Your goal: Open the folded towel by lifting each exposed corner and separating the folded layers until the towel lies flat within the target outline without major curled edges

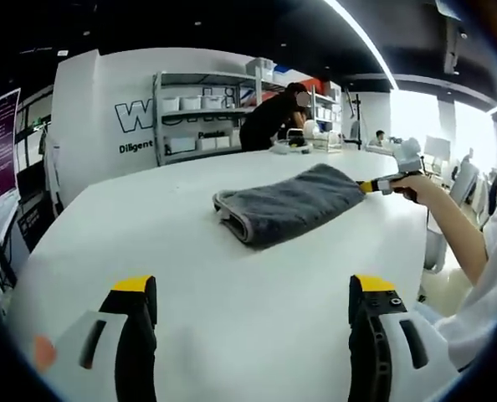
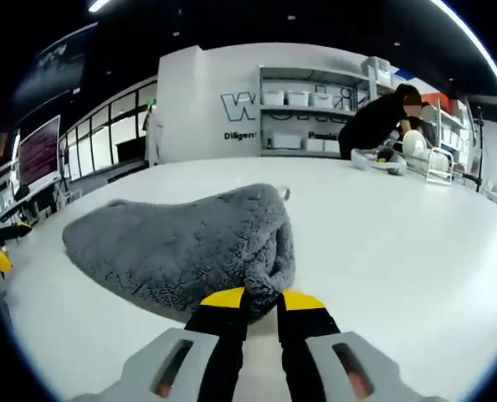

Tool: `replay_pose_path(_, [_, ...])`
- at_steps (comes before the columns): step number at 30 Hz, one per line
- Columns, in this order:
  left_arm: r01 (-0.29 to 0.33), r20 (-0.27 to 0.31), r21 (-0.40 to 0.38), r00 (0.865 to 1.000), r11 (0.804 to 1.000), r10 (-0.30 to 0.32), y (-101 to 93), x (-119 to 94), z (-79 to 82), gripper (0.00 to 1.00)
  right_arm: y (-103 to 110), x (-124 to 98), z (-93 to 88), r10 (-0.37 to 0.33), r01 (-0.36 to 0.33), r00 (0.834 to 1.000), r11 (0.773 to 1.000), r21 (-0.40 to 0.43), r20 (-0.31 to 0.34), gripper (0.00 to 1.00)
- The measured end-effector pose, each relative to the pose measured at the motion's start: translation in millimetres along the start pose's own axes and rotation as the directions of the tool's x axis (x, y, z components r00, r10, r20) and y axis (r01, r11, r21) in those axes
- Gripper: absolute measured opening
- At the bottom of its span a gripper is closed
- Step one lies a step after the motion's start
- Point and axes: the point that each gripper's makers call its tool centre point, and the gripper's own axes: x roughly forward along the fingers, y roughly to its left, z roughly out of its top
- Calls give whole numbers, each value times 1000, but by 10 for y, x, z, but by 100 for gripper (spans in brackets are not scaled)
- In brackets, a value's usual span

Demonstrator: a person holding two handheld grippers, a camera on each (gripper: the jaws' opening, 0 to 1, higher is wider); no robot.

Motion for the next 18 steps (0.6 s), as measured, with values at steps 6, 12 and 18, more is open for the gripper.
replay_pose_path(6, [-14,2,-26,1000,1000,14,86,18,-41,94,129,-88,-56,9,-12,999,996,-87,-35,10])
replay_pose_path(12, [-24,33,-89,999,996,27,164,123,0,93,221,-244,-126,99,-101,994,994,-47,-55,10])
replay_pose_path(18, [-26,32,-80,999,996,29,208,124,1,93,399,-332,-199,161,-162,985,987,-13,-63,10])
